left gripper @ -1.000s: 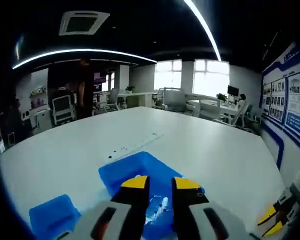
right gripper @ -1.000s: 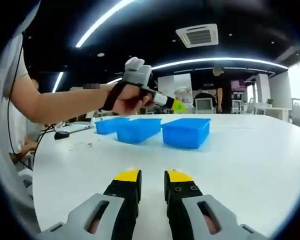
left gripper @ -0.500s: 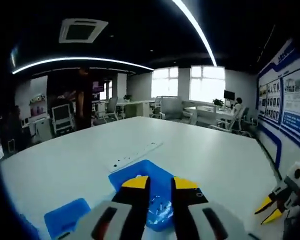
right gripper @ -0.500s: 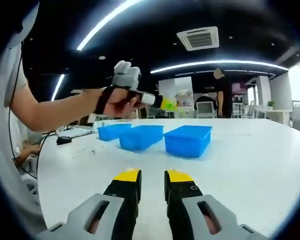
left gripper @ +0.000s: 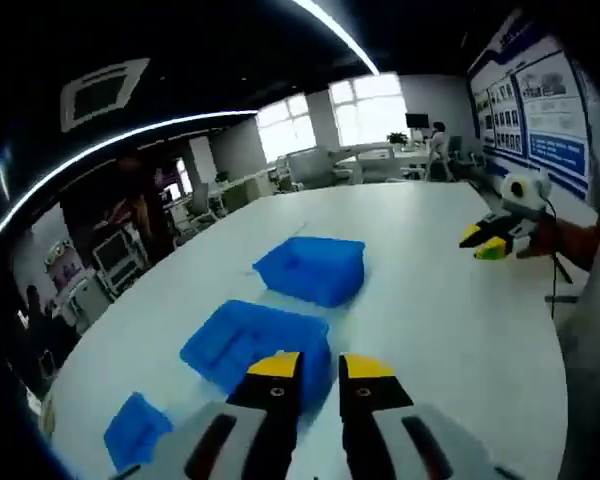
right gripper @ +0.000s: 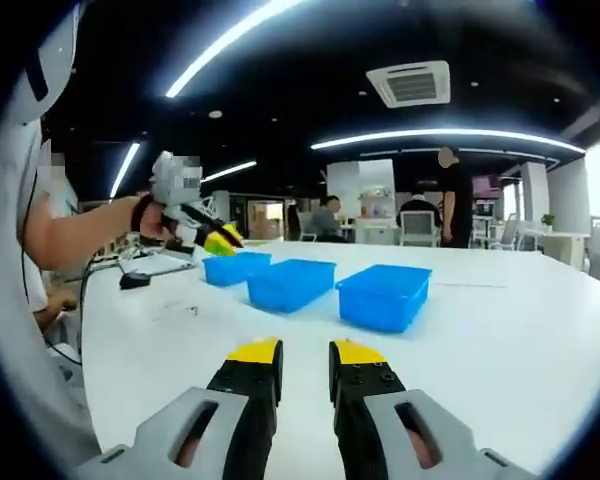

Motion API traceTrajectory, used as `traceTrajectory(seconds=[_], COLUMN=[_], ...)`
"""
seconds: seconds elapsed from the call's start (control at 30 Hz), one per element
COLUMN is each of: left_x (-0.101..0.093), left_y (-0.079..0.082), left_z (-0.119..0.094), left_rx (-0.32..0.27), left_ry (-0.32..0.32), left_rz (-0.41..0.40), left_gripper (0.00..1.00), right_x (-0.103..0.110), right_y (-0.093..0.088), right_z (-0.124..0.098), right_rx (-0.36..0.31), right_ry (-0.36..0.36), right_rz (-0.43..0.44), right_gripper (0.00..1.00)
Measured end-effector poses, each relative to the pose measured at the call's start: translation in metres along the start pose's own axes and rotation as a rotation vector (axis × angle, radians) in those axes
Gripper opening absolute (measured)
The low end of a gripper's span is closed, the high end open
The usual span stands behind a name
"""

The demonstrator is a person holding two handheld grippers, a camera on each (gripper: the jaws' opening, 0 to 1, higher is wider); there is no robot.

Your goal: Pick up the resistors one by one and place each resistor into its matching bin, sorting the parts by color and model until every resistor is separated into the correct bin for its type

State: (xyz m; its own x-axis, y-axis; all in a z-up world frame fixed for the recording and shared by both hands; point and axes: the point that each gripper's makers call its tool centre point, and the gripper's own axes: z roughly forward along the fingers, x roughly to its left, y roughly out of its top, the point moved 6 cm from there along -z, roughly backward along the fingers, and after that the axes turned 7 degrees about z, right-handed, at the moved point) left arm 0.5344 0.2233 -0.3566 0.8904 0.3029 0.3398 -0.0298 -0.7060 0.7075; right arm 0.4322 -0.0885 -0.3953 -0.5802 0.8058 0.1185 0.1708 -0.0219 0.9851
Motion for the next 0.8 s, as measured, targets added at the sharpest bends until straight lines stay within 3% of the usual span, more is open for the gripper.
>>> traceTrajectory(seconds=[0.1, 0.17, 0.27, 0.43, 0.8], left_x=[-0.009, -0.016, -0.026, -0.033, -0.045], left_y=[-0.026, -0.035, -0.045, -0.065, -0.064], left_z=[-0.009, -0.01, -0.006, 0.005, 0.011], left_rx=[0.083, 0.094, 0.109, 0.265, 0.313], left_ry=[-0.087, -0.142, -0.217, -0.271, -0.314], left_rz=[0.103, 0.207, 0.274, 0.403, 0.482], left_gripper=[0.16, 0.15, 0.14, 0.12, 0.11], right_x=[-0.001, -0.001, -0.001, 0.0, -0.002], right_y=[0.001, 0.001, 0.002, 0.004, -0.003], right_z=[0.001, 0.001, -0.001, -0.005, -0.01], right_rx=[0.006, 0.014, 0.019, 0.02, 0.032], right_ry=[-0.008, -0.014, -0.023, -0.045, -0.065], right_rz=[-0.005, -0.012, -0.024, -0.028, 0.003], right_gripper=[0.21, 0.21, 0.21, 0.21, 0.21])
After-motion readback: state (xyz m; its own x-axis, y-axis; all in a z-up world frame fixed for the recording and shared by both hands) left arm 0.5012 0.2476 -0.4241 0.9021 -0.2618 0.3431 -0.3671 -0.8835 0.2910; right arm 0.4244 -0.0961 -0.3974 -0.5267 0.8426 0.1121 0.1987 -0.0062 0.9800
